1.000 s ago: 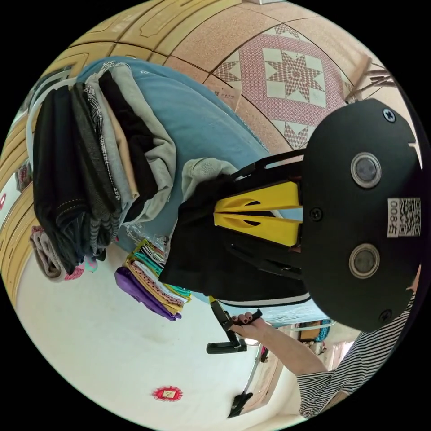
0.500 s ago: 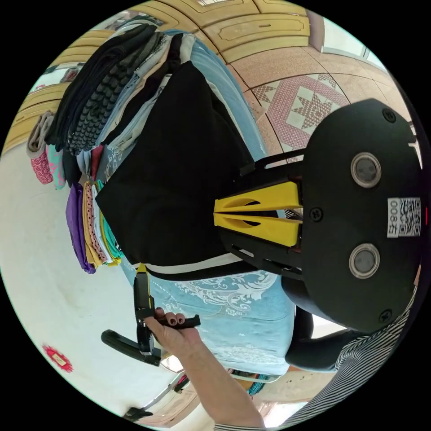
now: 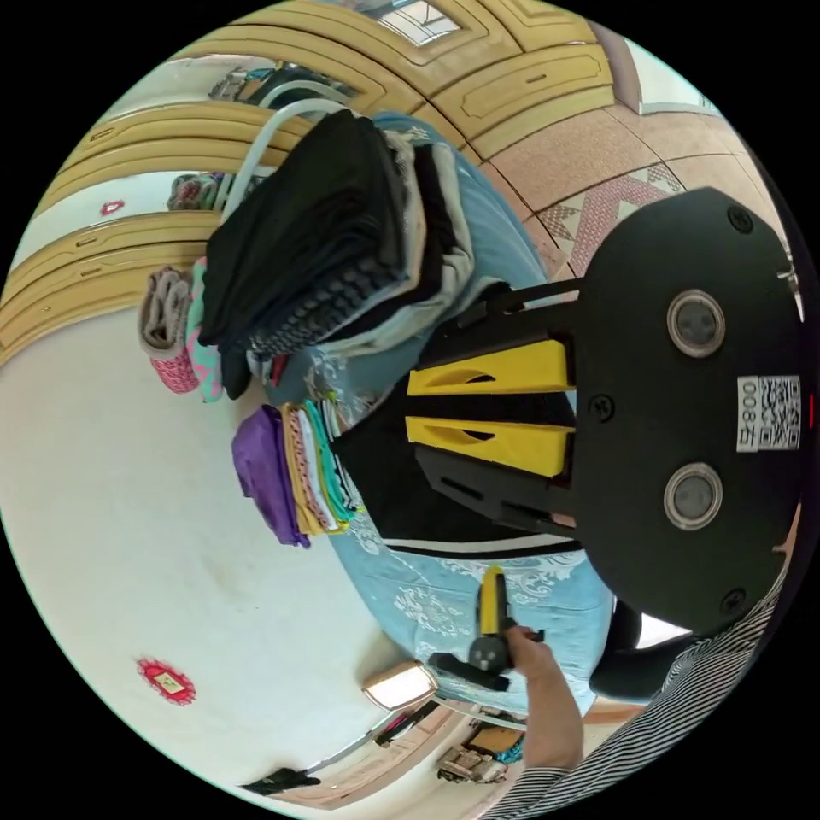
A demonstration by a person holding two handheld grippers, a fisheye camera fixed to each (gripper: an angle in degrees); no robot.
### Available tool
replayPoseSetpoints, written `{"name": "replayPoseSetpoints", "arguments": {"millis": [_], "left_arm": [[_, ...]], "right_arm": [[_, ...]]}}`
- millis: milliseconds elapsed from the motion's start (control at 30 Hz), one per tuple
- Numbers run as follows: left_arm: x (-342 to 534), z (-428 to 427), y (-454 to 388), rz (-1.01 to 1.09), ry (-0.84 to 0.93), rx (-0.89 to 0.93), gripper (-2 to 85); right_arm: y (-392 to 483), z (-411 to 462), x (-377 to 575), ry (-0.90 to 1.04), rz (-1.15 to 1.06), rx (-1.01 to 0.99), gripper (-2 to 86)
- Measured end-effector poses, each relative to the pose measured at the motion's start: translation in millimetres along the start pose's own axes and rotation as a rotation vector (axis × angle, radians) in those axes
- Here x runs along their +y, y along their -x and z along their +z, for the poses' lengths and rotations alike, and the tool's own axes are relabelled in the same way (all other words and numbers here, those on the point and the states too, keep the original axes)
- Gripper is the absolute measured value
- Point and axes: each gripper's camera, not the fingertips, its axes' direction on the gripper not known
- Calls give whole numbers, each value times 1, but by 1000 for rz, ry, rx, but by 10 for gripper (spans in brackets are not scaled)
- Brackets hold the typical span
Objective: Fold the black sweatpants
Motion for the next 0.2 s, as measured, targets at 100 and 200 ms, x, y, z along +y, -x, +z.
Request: {"name": "replayPoseSetpoints", "arguments": {"millis": [100,200], "left_arm": [[22,9,-13,-15,-58,-53,2],[39,17,-18,-61,-79,-61,3]], "right_arm": [[-4,10,-76,-80,-47,99,66],[-4,34,-154,-149,-83,210,85]]}}
